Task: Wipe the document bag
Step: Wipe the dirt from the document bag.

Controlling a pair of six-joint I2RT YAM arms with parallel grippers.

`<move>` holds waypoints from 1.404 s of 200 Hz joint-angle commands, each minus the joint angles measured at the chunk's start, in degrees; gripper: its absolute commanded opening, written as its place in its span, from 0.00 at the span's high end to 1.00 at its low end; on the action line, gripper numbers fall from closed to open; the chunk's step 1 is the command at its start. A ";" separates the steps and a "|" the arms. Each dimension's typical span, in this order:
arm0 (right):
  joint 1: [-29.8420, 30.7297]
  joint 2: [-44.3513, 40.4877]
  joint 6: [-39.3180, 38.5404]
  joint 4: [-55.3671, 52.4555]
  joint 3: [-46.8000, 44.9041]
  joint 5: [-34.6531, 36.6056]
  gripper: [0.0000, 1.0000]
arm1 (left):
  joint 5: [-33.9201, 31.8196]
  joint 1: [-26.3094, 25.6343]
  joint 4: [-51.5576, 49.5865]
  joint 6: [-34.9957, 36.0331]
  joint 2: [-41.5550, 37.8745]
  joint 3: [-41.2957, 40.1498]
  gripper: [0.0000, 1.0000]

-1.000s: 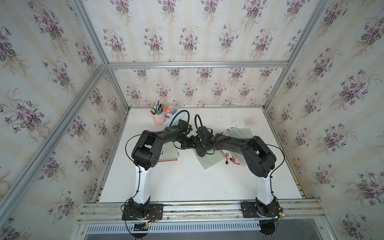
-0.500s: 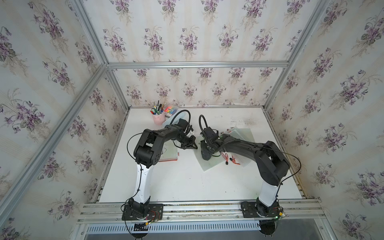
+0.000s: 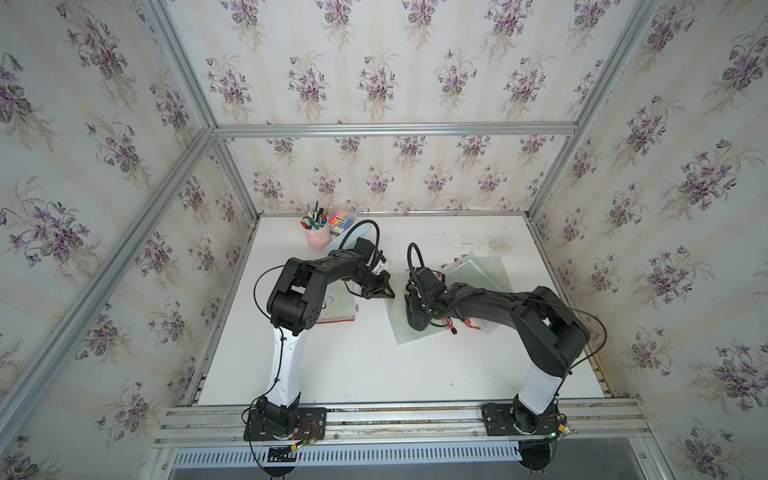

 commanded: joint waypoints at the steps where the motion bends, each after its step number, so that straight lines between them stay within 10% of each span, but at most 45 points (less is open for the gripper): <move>1: -1.01 -1.66 -1.14 -11.44 -0.32 1.49 0.75 | -7.93 0.27 -3.55 1.10 1.33 0.96 1.00; 81: -5.52 18.96 -7.91 -4.11 26.88 4.68 0.75 | -7.90 -0.20 -2.30 0.26 1.04 -0.80 1.00; 150: -4.74 -3.88 -2.37 -9.95 -2.95 -5.77 0.74 | -8.14 0.00 3.48 -6.40 -0.20 -3.60 1.00; 233: 1.24 7.45 -6.36 6.48 13.54 -9.34 0.76 | -6.96 -0.65 2.34 -6.77 1.03 -2.20 1.00; 281: 7.25 2.01 -6.71 2.43 0.06 -10.66 0.76 | -7.71 -0.65 0.72 -6.05 0.47 -0.95 1.00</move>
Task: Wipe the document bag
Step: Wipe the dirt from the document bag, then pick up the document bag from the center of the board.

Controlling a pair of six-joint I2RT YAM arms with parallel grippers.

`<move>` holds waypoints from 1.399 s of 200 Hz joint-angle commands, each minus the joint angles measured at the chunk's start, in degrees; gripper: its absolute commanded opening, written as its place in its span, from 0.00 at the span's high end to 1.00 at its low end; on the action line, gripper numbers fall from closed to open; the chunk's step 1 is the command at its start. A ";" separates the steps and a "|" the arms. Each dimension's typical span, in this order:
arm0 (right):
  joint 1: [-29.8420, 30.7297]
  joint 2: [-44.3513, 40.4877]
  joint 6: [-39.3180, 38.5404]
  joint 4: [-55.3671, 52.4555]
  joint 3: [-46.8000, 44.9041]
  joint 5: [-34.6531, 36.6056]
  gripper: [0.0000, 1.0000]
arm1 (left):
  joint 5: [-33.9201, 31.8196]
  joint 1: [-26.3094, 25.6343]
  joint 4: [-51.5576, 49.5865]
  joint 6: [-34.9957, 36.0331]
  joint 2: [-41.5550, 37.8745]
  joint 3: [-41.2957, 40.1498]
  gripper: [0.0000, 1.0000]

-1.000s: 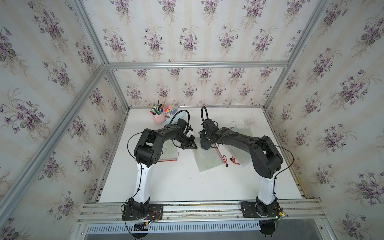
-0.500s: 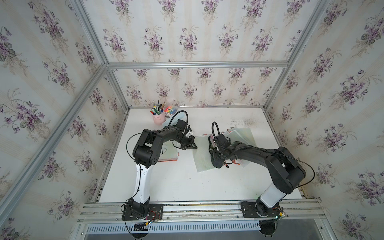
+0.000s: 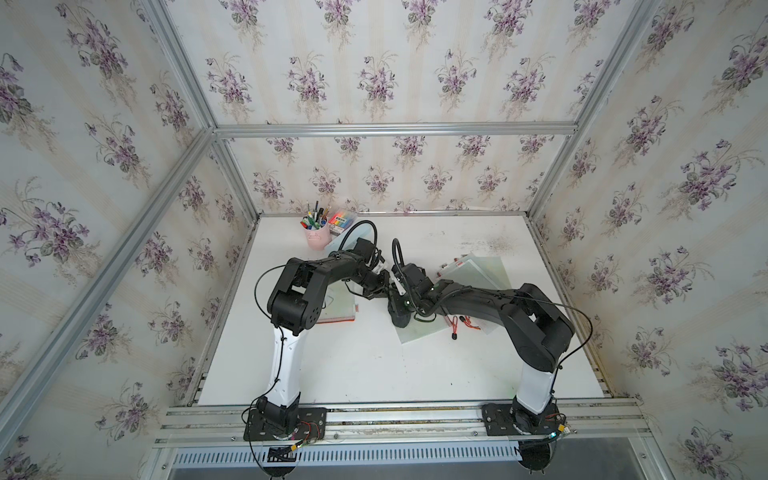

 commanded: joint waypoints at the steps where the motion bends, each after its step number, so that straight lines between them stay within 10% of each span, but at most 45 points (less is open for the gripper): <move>1: 1.40 -4.53 -0.33 -4.04 -7.43 -2.34 0.76 | -8.30 -0.01 -2.57 0.39 0.60 0.12 1.00; 49: -4.42 -18.31 -1.76 -8.57 -12.32 1.96 0.75 | -9.03 -0.01 -5.29 2.37 -0.55 0.80 1.00; 108: -8.50 -1.70 -2.14 -10.57 3.20 6.04 0.76 | -11.26 -0.03 -7.87 4.54 -2.45 0.57 1.00; 176: -21.81 -25.97 -1.99 -10.34 -1.28 11.29 0.77 | -13.62 -4.34 -18.22 9.44 -18.60 2.50 1.00; 240: -40.63 -34.48 -6.23 -13.38 4.82 12.52 0.77 | 2.15 -18.09 -24.15 8.85 -16.44 23.93 1.00; 280: -43.67 -35.04 -7.93 -14.27 7.89 13.61 0.76 | 10.27 -18.38 0.10 -7.26 -12.37 23.89 1.00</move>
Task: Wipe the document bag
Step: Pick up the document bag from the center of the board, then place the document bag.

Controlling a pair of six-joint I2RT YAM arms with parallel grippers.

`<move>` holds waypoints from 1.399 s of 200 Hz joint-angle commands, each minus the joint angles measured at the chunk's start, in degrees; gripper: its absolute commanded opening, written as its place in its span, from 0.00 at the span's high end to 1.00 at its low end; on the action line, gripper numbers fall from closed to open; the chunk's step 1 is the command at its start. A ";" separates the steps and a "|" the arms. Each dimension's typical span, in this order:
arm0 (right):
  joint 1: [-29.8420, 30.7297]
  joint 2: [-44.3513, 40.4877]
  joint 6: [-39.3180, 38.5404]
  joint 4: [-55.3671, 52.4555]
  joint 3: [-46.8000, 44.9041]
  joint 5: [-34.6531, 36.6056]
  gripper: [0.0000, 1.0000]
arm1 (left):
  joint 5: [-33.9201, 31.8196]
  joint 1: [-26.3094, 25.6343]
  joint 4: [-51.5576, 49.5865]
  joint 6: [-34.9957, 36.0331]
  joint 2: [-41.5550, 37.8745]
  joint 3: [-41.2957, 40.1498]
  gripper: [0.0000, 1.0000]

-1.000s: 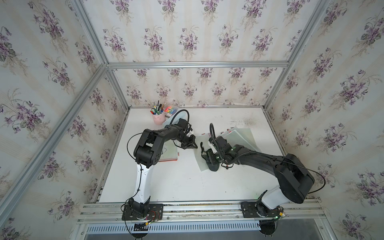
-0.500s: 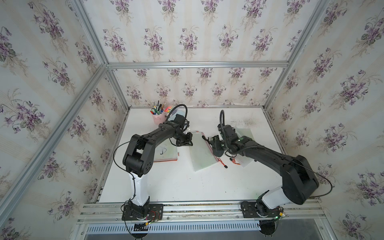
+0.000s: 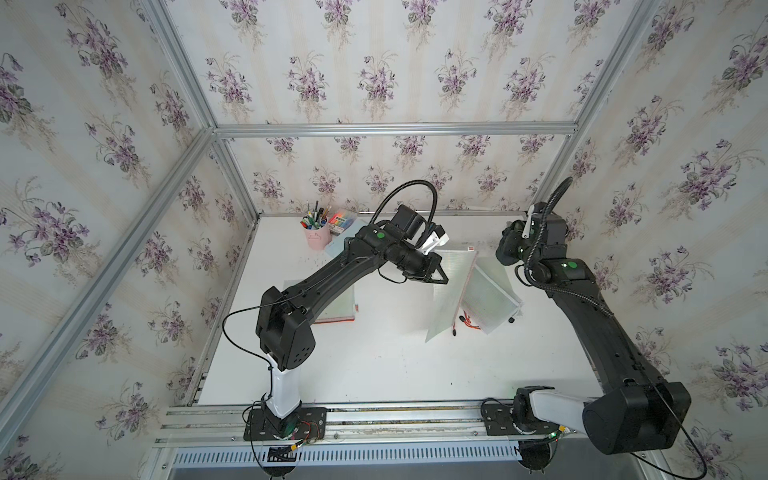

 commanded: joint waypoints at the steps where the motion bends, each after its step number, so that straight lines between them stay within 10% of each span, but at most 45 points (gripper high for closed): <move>1: -1.18 -0.11 -1.96 -0.40 1.14 0.70 0.77 | 6.98 0.13 16.42 -11.78 3.61 0.44 1.00; 77: -1.79 -2.03 -2.14 -3.81 -0.07 0.00 0.76 | -3.10 1.84 48.55 -41.35 24.30 -0.97 1.00; 140: -1.87 -4.67 -0.80 -4.56 -5.64 -0.68 0.76 | -7.60 1.67 41.85 -37.40 25.02 -5.63 1.00; 170: -1.87 -3.58 -0.03 -3.99 -6.63 -2.26 0.76 | -9.78 1.50 33.07 -33.52 23.82 -5.84 0.69; 209: -1.68 -1.60 0.55 -2.70 -6.90 -4.42 0.76 | -20.33 1.23 16.10 -22.81 17.46 -6.51 0.05; 280: 10.60 6.10 2.12 2.66 -5.63 -3.54 0.75 | -42.50 9.12 -3.95 -5.78 -1.26 -18.92 0.00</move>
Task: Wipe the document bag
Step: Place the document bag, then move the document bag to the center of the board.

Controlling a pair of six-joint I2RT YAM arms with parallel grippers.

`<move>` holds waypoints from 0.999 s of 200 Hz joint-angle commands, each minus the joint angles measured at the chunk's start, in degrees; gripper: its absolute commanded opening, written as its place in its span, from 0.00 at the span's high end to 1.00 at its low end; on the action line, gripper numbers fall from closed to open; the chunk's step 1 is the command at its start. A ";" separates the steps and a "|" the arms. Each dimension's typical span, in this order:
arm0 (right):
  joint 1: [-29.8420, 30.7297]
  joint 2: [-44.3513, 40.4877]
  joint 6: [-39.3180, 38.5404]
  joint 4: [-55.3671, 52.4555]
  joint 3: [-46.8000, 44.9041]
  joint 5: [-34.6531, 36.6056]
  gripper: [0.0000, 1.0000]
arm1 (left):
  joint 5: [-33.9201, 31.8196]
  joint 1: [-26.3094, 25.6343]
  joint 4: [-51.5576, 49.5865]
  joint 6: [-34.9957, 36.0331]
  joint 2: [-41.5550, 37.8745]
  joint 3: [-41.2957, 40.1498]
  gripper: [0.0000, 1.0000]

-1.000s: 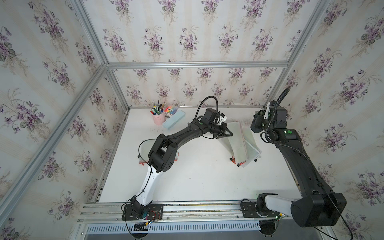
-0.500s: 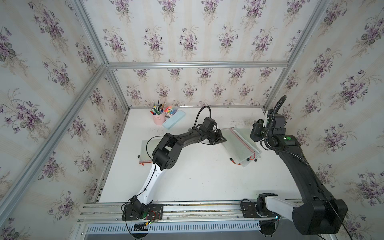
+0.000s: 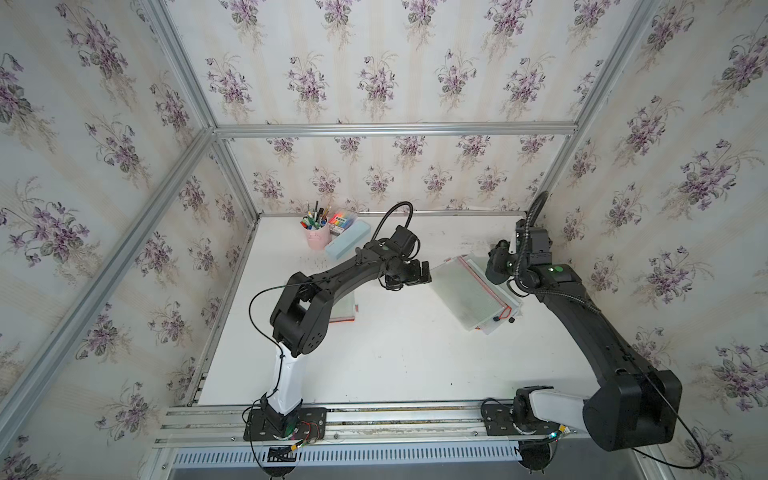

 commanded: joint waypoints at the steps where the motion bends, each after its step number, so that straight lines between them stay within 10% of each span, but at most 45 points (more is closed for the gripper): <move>1: 5.64 3.26 1.60 5.13 1.01 -0.36 0.75 | -9.73 4.46 -9.05 7.71 -5.43 -5.26 0.00; 85: 28.39 23.83 4.21 9.46 12.28 -1.54 0.75 | -7.56 22.12 -10.06 13.83 -12.36 -22.21 0.15; 200: 29.14 23.68 6.81 11.33 8.12 -1.93 0.75 | 9.06 10.47 -5.24 7.08 -0.25 -15.33 0.21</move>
